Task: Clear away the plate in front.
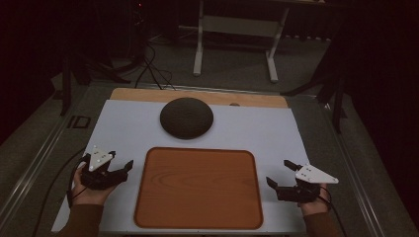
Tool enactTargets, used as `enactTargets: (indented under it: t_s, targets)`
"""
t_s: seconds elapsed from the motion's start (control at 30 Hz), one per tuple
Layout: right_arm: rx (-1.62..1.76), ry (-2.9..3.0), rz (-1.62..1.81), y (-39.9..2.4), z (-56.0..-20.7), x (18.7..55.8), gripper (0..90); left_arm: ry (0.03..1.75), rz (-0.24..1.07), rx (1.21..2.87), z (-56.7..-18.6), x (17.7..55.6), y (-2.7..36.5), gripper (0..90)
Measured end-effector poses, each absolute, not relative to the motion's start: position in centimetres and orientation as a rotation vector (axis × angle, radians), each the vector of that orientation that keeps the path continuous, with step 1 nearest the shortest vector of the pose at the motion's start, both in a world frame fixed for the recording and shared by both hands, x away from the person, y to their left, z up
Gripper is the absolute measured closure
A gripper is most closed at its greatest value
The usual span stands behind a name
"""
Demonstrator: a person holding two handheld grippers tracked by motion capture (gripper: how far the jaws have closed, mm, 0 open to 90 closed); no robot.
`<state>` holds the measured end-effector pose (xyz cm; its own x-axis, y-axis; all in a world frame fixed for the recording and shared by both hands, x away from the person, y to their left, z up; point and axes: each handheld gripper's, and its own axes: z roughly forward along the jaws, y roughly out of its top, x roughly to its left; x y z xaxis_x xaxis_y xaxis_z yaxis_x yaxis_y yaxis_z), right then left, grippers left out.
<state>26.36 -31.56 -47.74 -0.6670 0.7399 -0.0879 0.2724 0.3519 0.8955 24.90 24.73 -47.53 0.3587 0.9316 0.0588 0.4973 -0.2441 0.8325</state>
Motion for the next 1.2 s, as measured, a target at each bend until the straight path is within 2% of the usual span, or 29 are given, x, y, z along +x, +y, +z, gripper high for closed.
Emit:
enactTargets:
  t_s: [0.37, 0.63, 1.2]
  targets:
    - [0.841, 2.128, 1.284, -31.7, -47.4, 25.9, 11.4, 1.271, 0.697, 1.857, -47.6, 25.6, 24.8, 33.6]
    - [0.844, 2.126, 1.276, -31.8, -47.5, 26.0, 11.5, 1.292, 0.713, 1.867, -47.6, 26.3, 24.3, 32.5]
    - [0.851, 2.116, 1.248, -31.7, -47.8, 26.1, 11.5, 1.274, 0.666, 1.901, -46.7, 31.0, 21.1, 32.6]
